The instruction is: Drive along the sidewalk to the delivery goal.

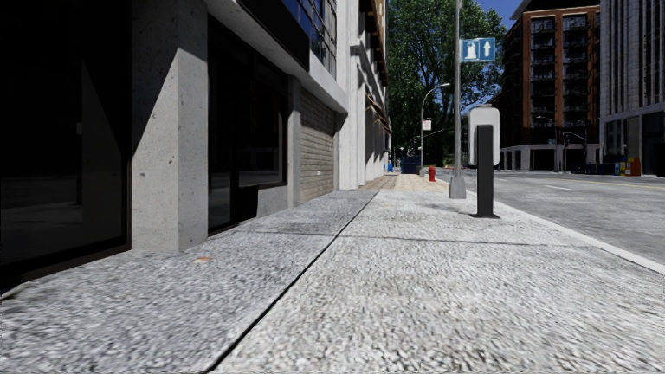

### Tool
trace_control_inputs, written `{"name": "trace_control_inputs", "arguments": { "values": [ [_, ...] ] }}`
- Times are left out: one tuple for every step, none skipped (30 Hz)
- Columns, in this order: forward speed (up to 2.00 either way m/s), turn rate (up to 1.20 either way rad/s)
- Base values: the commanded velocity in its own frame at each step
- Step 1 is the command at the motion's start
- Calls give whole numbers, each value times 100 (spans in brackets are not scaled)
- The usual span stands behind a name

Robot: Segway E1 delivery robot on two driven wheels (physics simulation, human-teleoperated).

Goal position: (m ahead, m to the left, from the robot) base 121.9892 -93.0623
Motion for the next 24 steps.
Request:
{"name": "trace_control_inputs", "arguments": {
  "values": [
    [200,-19],
    [200,-22],
    [200,-22],
    [200,-23],
    [200,-23],
    [200,-23],
    [200,-23],
    [200,-24],
    [200,-24],
    [200,-24],
    [200,-24],
    [200,-26],
    [200,-32],
    [200,-35],
    [200,-35],
    [200,-36],
    [200,-36],
    [200,-36],
    [200,-36],
    [200,-36],
    [200,-36],
    [200,-36],
    [200,-36],
    [200,-36]
  ]
}}
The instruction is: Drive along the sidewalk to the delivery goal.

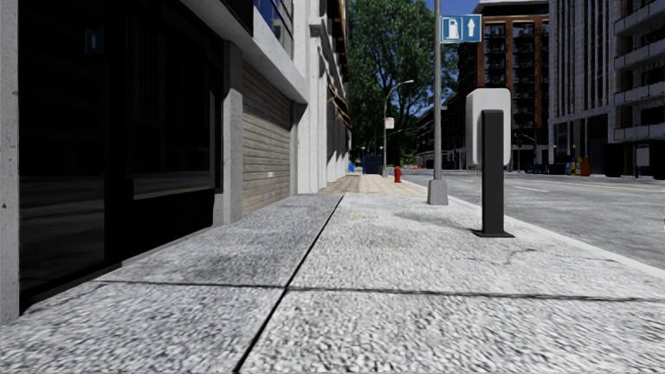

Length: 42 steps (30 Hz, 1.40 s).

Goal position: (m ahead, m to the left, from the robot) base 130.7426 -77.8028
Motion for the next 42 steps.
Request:
{"name": "trace_control_inputs", "arguments": {
  "values": [
    [200,-36],
    [200,-36],
    [200,-36],
    [200,-36],
    [200,-36],
    [200,-36],
    [200,-36],
    [200,-35],
    [200,-28],
    [200,-28],
    [200,-25],
    [200,0],
    [200,0],
    [200,0],
    [200,0],
    [200,0],
    [200,0],
    [200,0],
    [200,0],
    [200,0],
    [200,0],
    [200,0],
    [200,0],
    [200,0],
    [200,0],
    [200,0],
    [200,0],
    [200,0],
    [200,0],
    [200,0],
    [200,0],
    [200,0],
    [200,0],
    [200,0],
    [200,0],
    [200,-2],
    [200,-17],
    [200,-23],
    [200,-24],
    [200,-7],
    [200,-7],
    [200,0]
  ]
}}
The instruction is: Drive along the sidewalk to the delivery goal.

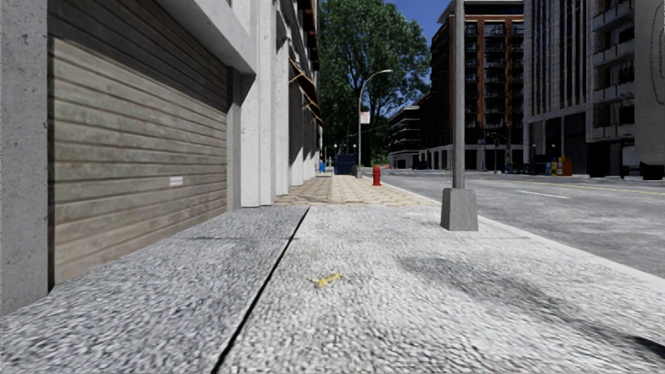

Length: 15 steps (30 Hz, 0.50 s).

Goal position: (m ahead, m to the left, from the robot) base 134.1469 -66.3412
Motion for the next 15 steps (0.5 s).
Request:
{"name": "trace_control_inputs", "arguments": {
  "values": [
    [200,0],
    [200,0],
    [200,0],
    [200,0],
    [200,0],
    [200,0],
    [200,0],
    [200,0],
    [200,0],
    [200,0],
    [200,0],
    [200,0],
    [200,0],
    [200,0],
    [200,0]
  ]
}}
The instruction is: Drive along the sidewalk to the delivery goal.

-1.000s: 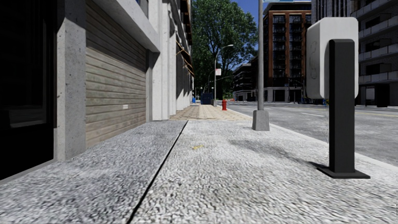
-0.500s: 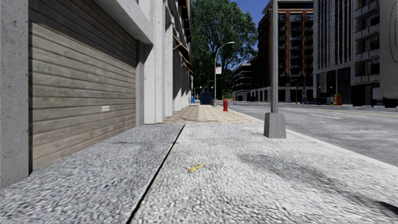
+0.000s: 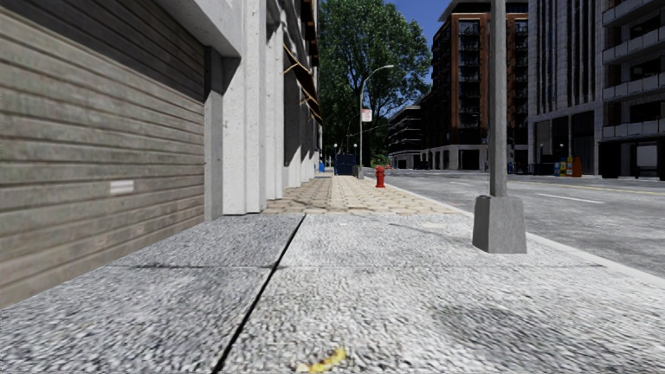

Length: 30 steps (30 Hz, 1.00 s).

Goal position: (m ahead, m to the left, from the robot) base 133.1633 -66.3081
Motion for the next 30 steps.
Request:
{"name": "trace_control_inputs", "arguments": {
  "values": [
    [200,0],
    [200,0],
    [200,-4],
    [200,-16],
    [200,-16],
    [200,-20],
    [200,-21],
    [200,-9],
    [200,0],
    [200,0],
    [200,0],
    [200,0],
    [200,0],
    [200,0],
    [200,0],
    [200,0],
    [200,0],
    [200,0],
    [200,0],
    [200,0],
    [200,0],
    [200,0],
    [200,0],
    [200,0],
    [200,0],
    [200,0],
    [200,0],
    [200,0],
    [200,0],
    [200,0]
  ]
}}
